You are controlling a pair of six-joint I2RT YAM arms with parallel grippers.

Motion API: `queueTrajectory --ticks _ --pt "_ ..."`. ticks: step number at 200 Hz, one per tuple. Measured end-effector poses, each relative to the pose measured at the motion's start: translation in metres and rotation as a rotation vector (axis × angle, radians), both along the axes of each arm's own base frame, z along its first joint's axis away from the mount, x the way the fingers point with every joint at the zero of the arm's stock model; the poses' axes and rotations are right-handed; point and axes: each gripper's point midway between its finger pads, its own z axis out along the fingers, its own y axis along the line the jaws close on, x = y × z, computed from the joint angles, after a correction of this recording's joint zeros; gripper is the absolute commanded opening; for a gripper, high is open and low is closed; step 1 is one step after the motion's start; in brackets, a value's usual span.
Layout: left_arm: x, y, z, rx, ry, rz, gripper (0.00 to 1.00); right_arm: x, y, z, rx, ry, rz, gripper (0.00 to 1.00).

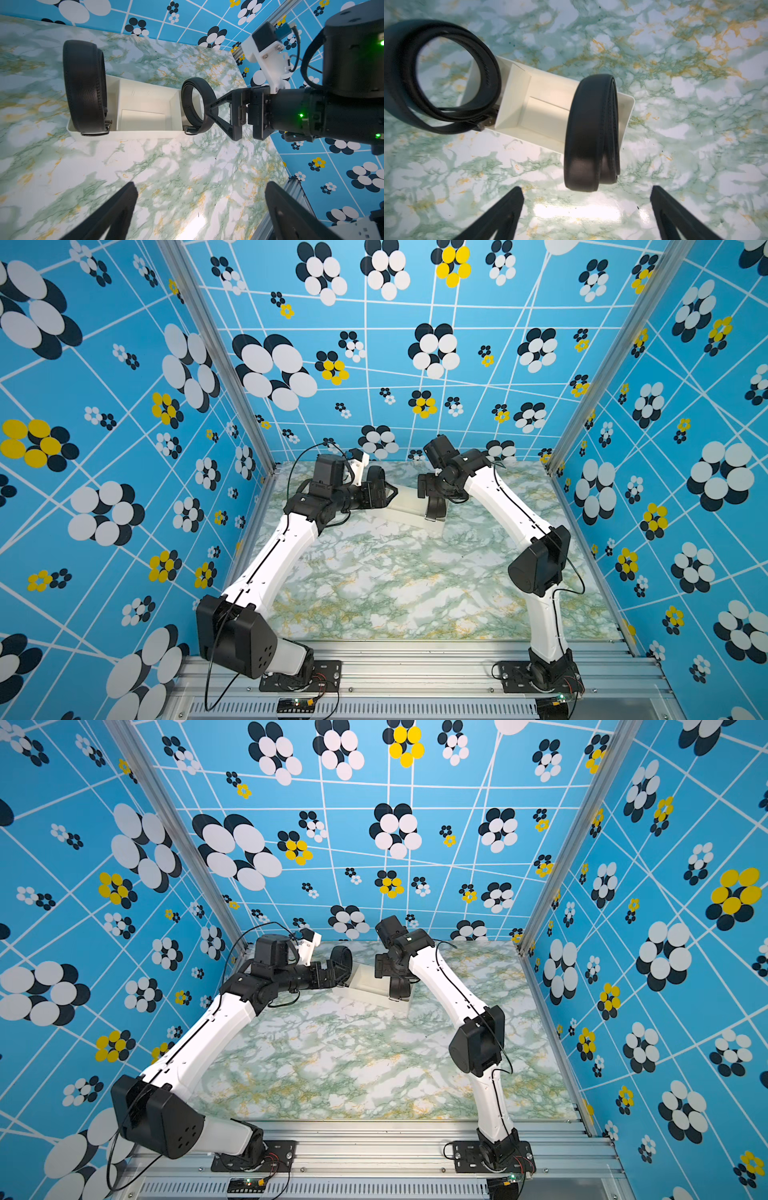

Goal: Place the belts into the storage roll
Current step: Adjust the belt in the container.

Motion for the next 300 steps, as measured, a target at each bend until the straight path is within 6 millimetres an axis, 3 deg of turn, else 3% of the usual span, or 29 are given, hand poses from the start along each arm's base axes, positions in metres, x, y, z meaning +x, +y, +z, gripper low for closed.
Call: queueTrajectory --ticks 29,87,104,146,188,199,214,250,300 --pt "-0.016 0.016 -0.002 0.007 0.0 0.034 0.99 -0.006 -0.013 -0.024 -0.051 0.052 -0.026 0.99" --pt "-0.019 0.036 -0.01 0.016 0.022 0.084 0.99 0.01 -0.003 -0.031 -0.035 0.03 -0.026 0.92" --pt "-0.016 0.043 -0.01 0.016 0.023 0.103 1.0 0.016 0.002 -0.043 -0.036 0.041 -0.028 0.83" --pt "-0.013 0.049 -0.011 0.017 0.026 0.12 0.99 0.019 0.005 -0.068 -0.028 0.085 -0.054 0.41" --pt "-0.012 0.049 -0.013 0.019 0.031 0.121 0.99 0.024 0.005 -0.066 -0.006 0.07 -0.071 0.28" --pt "-0.012 0.049 -0.013 0.018 0.031 0.12 0.99 0.026 0.004 -0.065 -0.002 0.068 -0.076 0.33" --pt "-0.011 0.049 -0.014 0.019 0.033 0.12 0.99 0.027 0.003 -0.065 0.004 0.065 -0.079 0.61" --pt "-0.011 0.049 -0.02 0.027 0.044 0.118 1.0 0.032 0.001 -0.064 0.012 0.057 -0.08 0.98" --pt "-0.014 0.053 -0.039 0.061 0.074 0.123 0.99 0.037 0.002 -0.049 0.018 0.011 -0.035 0.99"
